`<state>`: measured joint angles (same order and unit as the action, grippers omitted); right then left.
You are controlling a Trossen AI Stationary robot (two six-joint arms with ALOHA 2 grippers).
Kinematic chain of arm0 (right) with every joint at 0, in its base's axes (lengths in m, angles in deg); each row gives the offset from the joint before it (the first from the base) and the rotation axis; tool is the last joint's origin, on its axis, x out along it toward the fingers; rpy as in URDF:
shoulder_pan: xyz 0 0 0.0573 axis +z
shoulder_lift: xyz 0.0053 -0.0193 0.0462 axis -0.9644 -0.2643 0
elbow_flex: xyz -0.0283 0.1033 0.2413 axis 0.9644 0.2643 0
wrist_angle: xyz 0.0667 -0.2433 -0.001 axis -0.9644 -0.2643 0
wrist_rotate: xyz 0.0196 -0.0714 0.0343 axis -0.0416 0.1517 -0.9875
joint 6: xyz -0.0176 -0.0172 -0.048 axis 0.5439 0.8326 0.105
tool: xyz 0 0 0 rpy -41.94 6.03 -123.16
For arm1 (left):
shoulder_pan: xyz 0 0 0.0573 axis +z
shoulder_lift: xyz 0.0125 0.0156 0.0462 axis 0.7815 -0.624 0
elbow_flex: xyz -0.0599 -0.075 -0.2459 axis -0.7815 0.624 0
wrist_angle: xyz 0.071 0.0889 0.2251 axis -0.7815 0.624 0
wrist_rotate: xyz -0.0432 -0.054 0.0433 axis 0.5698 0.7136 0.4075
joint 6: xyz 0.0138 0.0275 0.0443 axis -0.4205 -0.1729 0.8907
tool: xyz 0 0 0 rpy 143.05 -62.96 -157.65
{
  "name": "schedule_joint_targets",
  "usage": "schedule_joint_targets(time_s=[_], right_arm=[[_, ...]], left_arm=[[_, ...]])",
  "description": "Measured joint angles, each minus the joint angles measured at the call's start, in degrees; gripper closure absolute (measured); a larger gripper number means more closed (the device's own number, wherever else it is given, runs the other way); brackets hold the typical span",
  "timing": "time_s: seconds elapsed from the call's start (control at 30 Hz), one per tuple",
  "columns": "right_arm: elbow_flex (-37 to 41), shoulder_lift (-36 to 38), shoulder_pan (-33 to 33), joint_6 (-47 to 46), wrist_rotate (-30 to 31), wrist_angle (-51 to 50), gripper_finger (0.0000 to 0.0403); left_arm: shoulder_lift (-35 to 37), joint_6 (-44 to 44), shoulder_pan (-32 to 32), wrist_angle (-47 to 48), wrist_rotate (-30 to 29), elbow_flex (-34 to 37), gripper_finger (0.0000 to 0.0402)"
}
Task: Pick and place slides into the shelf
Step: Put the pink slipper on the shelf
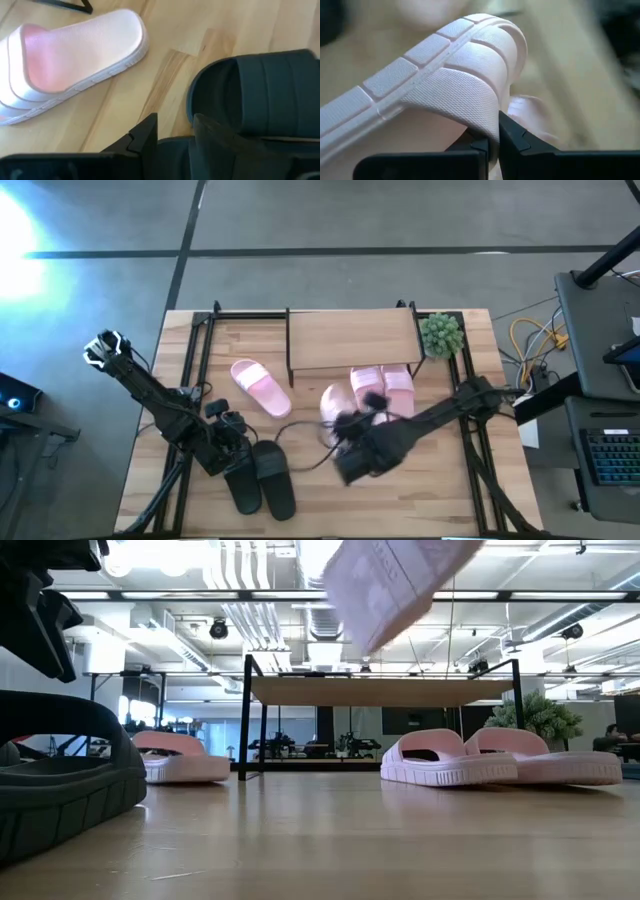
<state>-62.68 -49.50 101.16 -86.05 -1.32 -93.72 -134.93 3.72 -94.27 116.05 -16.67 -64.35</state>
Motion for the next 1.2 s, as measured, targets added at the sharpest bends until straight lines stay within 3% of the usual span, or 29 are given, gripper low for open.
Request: schedule_joint_targets(time_s=[0.07, 0.23, 0.33, 0.5, 0.63, 0.8, 0.87, 1.2], right_arm=[[1.0, 2.4, -0.5, -4.4, 5.1, -1.3, 0.0393], [5.6, 6.9, -6.0, 4.3, 12.1, -1.3, 0.0392], [8.7, 9.4, -12.7, 10.3, 12.9, -1.0, 0.0391], [14.1, 12.7, -25.8, 21.6, 8.6, -1.1, 0.0391], [14.6, 12.6, -34.6, 36.9, 8.3, 0.3, 0.0391], [14.7, 12.0, -40.1, 52.7, 7.8, 8.5, 0.039], [14.7, 11.9, -41.6, 56.5, 5.0, 11.2, 0.039], [14.6, 8.7, -46.4, 54.8, -0.8, 13.9, 0.039]], left_arm=[[0.0, 0.0, 0.0, -0.4, -0.3, 0.0, 0.0288], [0.1, 0.2, 0.0, -0.7, -1.2, 0.0, 0.0288], [0.2, 0.1, 0.0, -1.6, -1.4, 0.0, 0.0288], [0.2, 0.0, 0.1, -1.8, -2.9, 0.0, 0.0288], [0.2, -0.1, 0.6, -1.8, -6.5, 0.0, 0.0288], [0.3, -0.1, 3.6, -1.9, -8.1, -0.6, 0.0288], [0.3, -0.1, 5.0, -1.9, -8.1, -0.7, 0.0288], [0.7, 3.4, 9.3, -1.9, -8.2, -1.1, 0.0288]])
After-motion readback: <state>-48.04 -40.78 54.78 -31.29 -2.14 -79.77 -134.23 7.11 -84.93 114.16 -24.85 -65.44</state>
